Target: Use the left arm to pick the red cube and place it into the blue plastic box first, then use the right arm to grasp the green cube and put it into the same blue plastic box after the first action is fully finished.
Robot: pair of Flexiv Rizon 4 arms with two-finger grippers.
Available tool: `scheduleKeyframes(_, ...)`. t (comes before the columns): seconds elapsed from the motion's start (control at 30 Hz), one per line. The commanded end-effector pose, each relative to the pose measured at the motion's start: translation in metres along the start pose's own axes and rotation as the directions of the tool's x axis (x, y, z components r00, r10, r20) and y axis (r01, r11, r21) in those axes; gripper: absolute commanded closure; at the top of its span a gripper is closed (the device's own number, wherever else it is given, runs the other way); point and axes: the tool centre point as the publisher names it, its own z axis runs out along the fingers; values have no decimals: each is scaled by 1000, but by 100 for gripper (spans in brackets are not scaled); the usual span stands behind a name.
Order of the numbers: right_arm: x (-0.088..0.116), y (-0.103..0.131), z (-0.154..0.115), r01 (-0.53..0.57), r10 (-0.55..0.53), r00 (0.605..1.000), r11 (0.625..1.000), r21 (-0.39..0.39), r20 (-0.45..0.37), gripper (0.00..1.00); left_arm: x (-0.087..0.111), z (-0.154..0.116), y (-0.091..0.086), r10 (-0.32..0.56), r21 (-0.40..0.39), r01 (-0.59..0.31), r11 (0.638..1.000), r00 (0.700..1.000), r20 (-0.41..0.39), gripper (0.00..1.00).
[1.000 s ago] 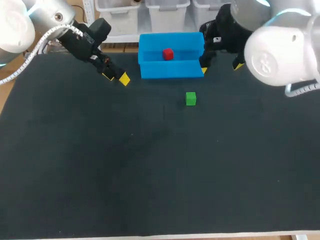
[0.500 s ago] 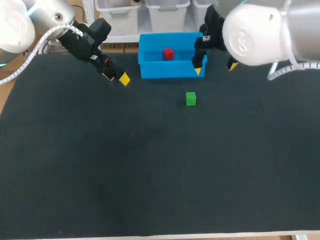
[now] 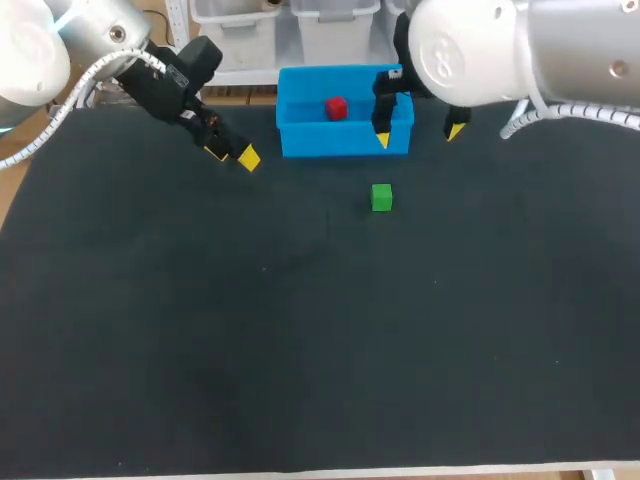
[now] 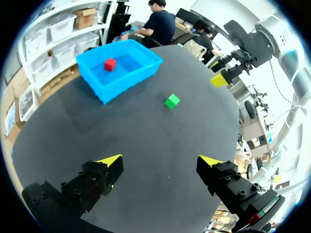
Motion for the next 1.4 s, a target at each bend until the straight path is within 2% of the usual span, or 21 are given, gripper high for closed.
scheduleKeyframes(0.03,-7,6,3,-9,9,1000,1000,5,-10,0,1,0,1,3,2,-3,1000,1000,3,0)
scheduleKeyframes(0.17,-10,12,6,-54,54,999,999,-10,-2,0,1,0,1,3,2,-3,1000,1000,3,0)
scheduleKeyframes(0.7,-17,33,14,-66,66,998,998,-9,-12,0,1,0,1,3,2,-3,1000,1000,3,0)
scheduleKeyframes(1.4,-18,34,14,-71,71,997,997,-18,-8,0,1,0,1,3,2,-3,1000,1000,3,0)
